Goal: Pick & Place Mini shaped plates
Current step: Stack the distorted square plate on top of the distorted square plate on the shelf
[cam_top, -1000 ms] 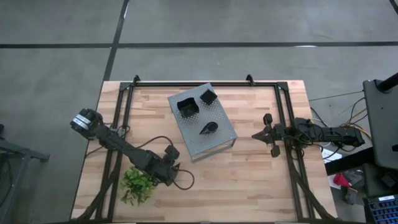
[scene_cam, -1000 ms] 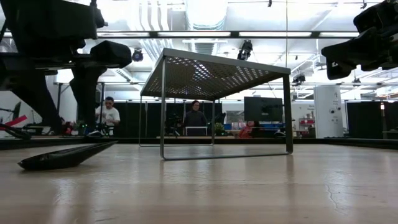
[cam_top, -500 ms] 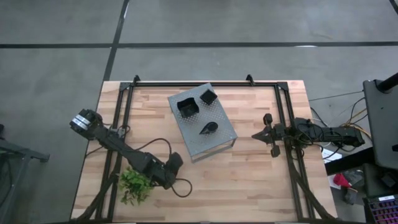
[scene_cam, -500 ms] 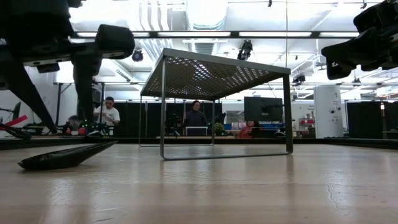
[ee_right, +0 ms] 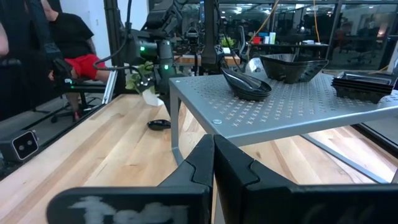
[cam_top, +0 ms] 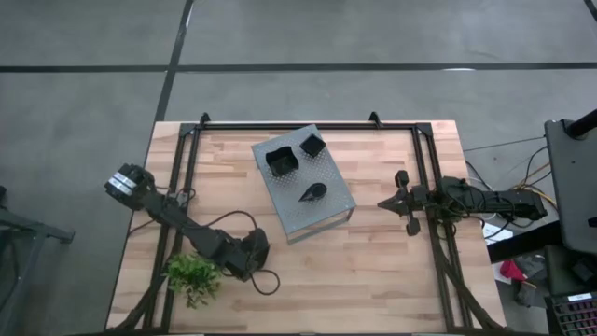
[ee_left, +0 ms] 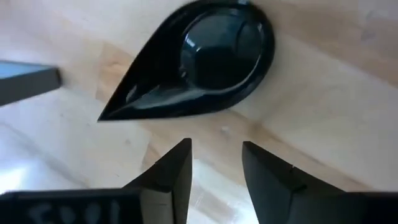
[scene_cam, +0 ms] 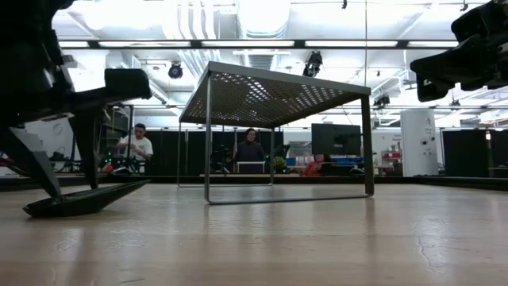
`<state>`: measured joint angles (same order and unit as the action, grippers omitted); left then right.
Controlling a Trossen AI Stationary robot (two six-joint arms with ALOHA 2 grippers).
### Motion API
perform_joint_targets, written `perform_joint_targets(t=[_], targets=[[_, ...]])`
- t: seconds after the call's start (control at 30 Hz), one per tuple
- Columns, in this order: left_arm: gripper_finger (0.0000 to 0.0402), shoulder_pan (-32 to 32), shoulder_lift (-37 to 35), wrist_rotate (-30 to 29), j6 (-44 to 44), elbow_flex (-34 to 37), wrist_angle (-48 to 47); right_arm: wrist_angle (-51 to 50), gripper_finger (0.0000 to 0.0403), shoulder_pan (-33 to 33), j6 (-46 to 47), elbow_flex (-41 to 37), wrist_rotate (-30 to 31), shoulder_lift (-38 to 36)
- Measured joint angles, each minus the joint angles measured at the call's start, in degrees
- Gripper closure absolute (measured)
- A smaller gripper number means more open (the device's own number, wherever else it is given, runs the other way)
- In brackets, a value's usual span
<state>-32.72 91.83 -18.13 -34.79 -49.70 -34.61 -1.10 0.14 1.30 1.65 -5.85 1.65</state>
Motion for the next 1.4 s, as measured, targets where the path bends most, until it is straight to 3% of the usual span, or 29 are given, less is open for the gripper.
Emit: perform_joint_targets(t=[0.23,1.03,1.4], targets=[[0.0273,-1.8,0.0,-8.4,2.7,-0.2,0.1,0.0,0.0394,0.0,0.0,0.0,0.0,0.0],[0.028,-6.3,2.1,-10.1,1.7,0.1,8.6,0.0,0.0394,0.0,0.0,0.0,0.0,0.0],[0.028,-7.0,2.1,-10.4,7.7,-0.9,14.3,0.0,0.0394,0.0,0.0,0.0,0.0,0.0]])
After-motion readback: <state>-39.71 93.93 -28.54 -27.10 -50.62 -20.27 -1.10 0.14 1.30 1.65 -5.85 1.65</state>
